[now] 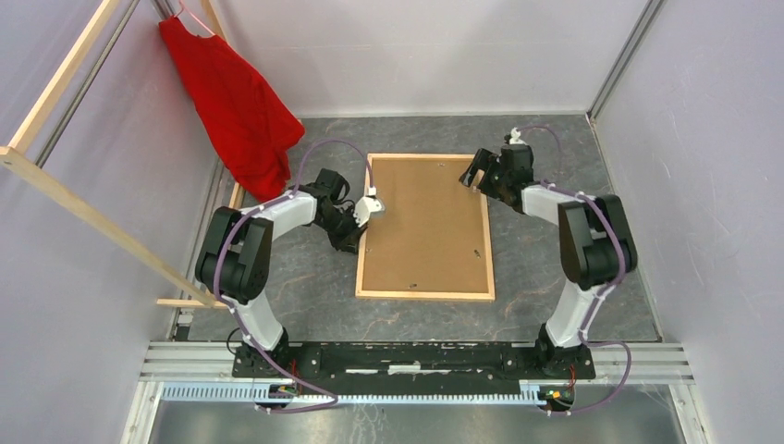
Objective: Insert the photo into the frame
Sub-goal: Adjust the photo frame at the center of the board.
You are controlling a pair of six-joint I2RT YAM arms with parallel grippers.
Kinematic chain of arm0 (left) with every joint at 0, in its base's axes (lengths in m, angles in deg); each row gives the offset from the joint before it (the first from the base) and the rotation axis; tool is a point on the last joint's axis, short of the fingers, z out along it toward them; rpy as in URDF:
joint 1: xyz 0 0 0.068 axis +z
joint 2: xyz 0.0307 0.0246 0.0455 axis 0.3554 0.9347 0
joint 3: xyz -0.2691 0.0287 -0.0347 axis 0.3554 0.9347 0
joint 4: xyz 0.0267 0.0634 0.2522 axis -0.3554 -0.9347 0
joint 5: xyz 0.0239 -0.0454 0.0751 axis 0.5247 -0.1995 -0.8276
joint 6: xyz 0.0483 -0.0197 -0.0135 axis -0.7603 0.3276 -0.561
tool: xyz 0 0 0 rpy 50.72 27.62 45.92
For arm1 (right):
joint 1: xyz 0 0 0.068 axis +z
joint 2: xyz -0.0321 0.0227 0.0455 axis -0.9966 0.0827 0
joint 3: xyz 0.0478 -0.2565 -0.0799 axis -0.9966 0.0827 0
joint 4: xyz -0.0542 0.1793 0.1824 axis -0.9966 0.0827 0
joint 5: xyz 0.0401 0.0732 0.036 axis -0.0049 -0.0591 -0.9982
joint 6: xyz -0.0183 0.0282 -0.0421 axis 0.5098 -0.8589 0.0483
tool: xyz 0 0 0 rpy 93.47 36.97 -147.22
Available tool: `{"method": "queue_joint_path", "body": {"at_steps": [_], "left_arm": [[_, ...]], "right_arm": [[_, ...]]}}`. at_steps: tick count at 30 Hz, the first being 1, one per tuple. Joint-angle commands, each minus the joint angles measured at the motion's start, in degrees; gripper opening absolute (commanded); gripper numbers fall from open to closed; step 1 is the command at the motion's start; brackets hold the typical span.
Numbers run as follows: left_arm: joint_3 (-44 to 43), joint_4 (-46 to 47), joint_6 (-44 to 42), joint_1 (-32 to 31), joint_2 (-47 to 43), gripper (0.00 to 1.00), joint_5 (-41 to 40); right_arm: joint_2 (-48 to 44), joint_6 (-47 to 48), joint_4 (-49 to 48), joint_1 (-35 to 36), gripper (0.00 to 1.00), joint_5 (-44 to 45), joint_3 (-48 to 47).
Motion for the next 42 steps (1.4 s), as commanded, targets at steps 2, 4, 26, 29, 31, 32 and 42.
{"method": "queue_joint_path", "body": {"at_steps": [2, 4, 26, 29, 31, 32, 42], "left_arm": [[4.0, -0.9, -2.7, -4.7, 0.9, 0.16, -3.3], [3.6, -0.9, -2.4, -7.7, 1.7, 0.16, -3.3], [-20.9, -24.3, -4.4, -15.9, 3.4, 0.79, 6.9], [-26.1, -27.1, -7.5, -3.4, 2.3, 0.79, 5.9], [-28.9, -23.3, -5.9, 3.0, 3.8, 0.79, 2.1], [-30.9, -21.2, -4.1, 6.2, 5.3, 0.78, 1.3], [-45.7, -13.5, 11.9, 16.6, 25.8, 0.60, 3.2]], "right_arm": [[10.0, 0.0, -0.8, 2.8, 0.98, -9.6, -10.2], [14.5, -0.2, 1.1, 4.7, 0.98, -11.9, -16.0], [8.6, 7.8, 13.3, 6.0, 0.98, -11.9, -24.1], [0.1, 7.9, 14.3, 5.3, 0.98, -5.6, -14.8], [-6.1, 7.3, 14.3, 4.5, 0.98, -2.5, -7.2], [-9.0, 6.9, 13.9, 3.9, 0.98, -1.6, -3.6], [-27.9, 6.1, 12.6, -2.4, 0.98, -1.4, 18.6]]}}
